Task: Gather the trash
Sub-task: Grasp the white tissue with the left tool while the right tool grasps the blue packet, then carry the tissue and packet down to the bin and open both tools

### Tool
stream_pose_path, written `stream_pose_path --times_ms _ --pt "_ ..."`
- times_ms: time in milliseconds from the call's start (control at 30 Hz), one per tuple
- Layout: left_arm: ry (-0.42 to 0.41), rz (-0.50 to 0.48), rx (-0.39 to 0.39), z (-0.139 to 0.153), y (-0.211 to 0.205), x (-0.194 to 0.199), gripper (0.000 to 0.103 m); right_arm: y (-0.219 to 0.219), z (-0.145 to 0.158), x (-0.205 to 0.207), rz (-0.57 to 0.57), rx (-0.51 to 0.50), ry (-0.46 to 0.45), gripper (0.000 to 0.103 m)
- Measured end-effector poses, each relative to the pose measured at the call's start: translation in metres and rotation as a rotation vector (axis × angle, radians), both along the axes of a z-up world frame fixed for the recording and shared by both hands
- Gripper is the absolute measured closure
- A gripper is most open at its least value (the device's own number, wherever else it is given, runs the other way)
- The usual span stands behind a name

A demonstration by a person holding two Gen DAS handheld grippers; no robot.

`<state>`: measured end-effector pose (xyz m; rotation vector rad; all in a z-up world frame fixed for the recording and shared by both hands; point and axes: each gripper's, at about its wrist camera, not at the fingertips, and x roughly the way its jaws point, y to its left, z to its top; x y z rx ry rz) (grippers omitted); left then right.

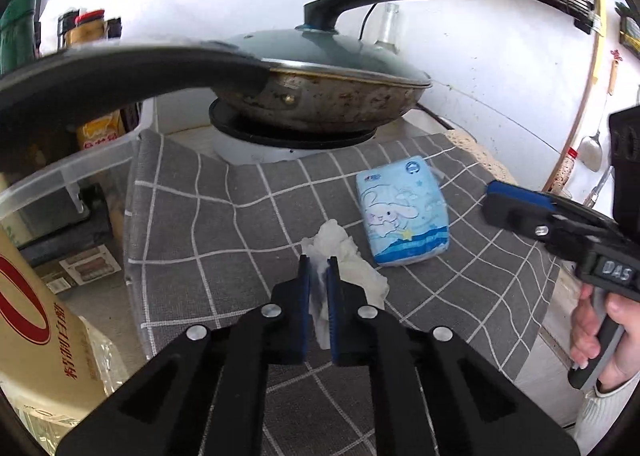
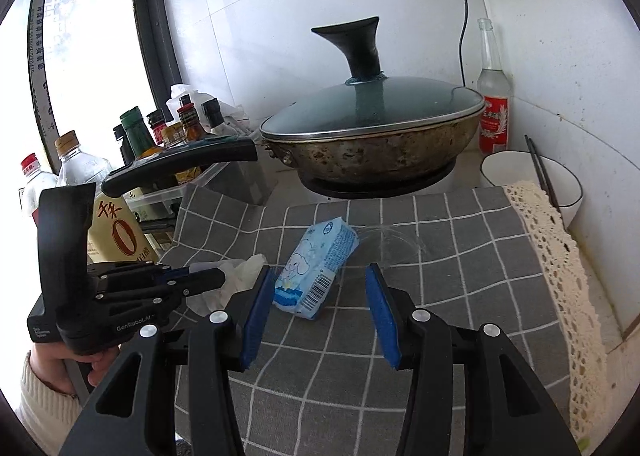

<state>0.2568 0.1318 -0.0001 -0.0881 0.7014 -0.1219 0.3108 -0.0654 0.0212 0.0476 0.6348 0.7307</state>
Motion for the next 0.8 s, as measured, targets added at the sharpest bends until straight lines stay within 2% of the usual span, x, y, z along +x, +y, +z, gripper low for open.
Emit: stream_pose_path --times_ms 33,200,233,267,367,567,800 --pt "-0.009 -0.001 0.003 0.002 -0.001 -0.002 0.096 0.004 -0.003 0.002 -0.004 0.002 0.014 0.050" --pt "-0.053 -0.014 -0.002 0.016 -0.003 -0.011 0.096 0.019 -0.017 0.019 0.000 0.025 0.102 0.050" --pt "-0.062 -0.013 -0.001 0.019 -0.003 -0.014 0.096 0.020 -0.019 0.021 0.002 0.025 0.109 0.054" --pt "-0.066 -0.015 0.000 0.021 -0.003 -0.016 0.096 0.022 -0.020 0.022 -0.001 0.020 0.112 0.070" --pt "-0.076 -0.011 -0.006 0.026 0.000 -0.022 0.096 0.028 -0.022 0.023 -0.003 -0.009 0.097 0.092" --pt "-0.073 -0.009 -0.022 0.030 0.007 -0.034 0.097 0.027 -0.012 0.015 -0.012 -0.001 0.043 0.095" --pt "-0.103 -0.014 -0.031 0.048 -0.003 -0.063 0.097 0.008 0.022 -0.016 -0.020 0.021 -0.031 0.095"
